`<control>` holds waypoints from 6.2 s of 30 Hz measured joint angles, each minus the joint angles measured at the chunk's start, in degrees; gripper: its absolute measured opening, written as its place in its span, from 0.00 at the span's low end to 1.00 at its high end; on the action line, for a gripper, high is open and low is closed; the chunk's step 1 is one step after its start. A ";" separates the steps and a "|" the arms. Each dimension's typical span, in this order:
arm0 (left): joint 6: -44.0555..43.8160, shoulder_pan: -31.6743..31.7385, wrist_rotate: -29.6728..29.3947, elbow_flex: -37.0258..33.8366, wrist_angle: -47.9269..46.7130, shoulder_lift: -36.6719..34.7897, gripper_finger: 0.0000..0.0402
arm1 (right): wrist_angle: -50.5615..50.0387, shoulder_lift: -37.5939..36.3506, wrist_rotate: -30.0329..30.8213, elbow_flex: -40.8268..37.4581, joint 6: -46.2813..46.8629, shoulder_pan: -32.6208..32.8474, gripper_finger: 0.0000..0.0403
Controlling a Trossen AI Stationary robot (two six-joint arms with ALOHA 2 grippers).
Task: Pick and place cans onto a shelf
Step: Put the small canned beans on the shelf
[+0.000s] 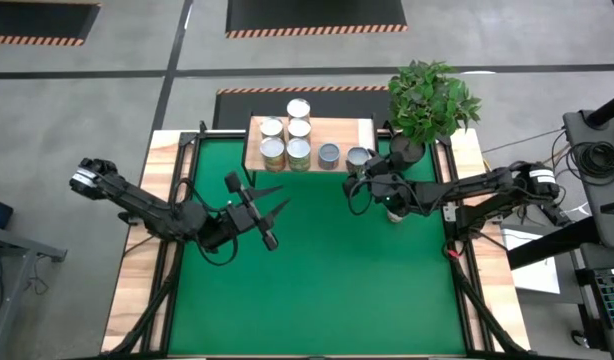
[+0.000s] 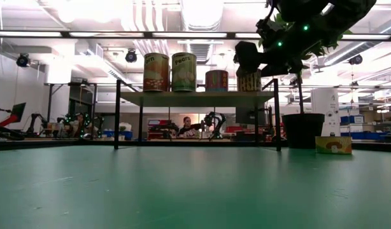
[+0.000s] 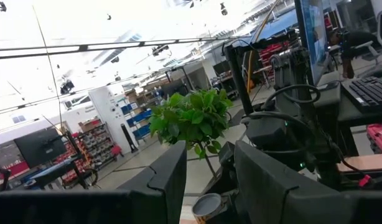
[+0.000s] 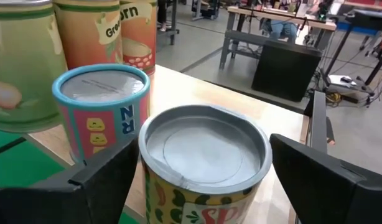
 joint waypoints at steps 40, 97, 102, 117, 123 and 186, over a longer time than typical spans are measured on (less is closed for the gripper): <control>4.89 0.22 6.00 -15.20 -1.21 -17.29 0.27 | -96.21 13.46 -31.26 72.44 -8.21 -0.03 0.02; 4.24 0.26 3.93 -20.27 -2.13 -28.55 0.23 | -101.95 31.90 -44.87 76.81 -18.09 -21.00 0.02; 4.26 0.26 3.93 -20.27 -2.07 -28.53 0.23 | -101.98 31.77 -45.03 76.81 -16.74 -20.96 0.02; 4.28 0.28 3.95 -20.27 -1.91 -28.50 0.23 | -108.03 31.09 -44.85 81.53 -17.47 -20.85 0.02; 4.28 0.28 3.96 -20.27 -1.93 -28.50 0.23 | -108.25 30.91 -43.81 81.27 -18.59 -20.23 0.02; 4.28 0.26 3.98 -20.25 -1.67 -28.50 0.23 | -101.91 30.74 -49.77 76.11 -15.11 -18.45 0.02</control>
